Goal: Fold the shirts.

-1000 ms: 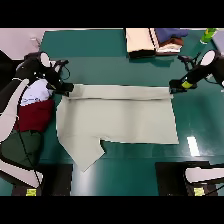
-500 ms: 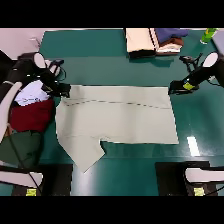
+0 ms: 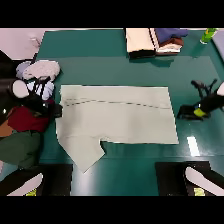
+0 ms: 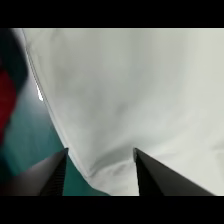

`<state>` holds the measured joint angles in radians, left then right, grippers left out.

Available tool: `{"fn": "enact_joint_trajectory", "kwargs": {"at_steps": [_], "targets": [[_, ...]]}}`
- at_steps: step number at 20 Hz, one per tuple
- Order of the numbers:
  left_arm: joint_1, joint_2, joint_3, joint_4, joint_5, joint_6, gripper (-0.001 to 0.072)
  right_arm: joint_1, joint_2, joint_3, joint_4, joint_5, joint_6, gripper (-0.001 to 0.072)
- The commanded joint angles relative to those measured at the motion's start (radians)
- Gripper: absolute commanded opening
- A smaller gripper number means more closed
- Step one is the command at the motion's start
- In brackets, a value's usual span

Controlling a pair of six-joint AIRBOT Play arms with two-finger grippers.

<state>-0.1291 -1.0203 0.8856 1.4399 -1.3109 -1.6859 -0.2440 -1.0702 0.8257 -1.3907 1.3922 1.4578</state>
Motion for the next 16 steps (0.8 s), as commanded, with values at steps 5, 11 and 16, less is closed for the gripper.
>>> {"fn": "enact_joint_trajectory", "kwargs": {"at_steps": [5, 11, 16], "targets": [[-0.001, 0.067, -0.121, -0.016, 0.045, -0.034, 0.05, -0.027, 0.109, -0.3, 0.012, -0.061, 0.042, 0.0509], [-0.001, 0.067, -0.121, -0.016, 0.047, -0.034, 0.05, -0.023, 0.124, -0.333, 0.064, -0.068, 0.042, 0.043], [-0.001, 0.068, -0.121, -0.014, -0.012, -0.034, 0.0501, 0.123, 0.124, -0.333, 0.053, -0.1, 0.045, 0.0016]]}}
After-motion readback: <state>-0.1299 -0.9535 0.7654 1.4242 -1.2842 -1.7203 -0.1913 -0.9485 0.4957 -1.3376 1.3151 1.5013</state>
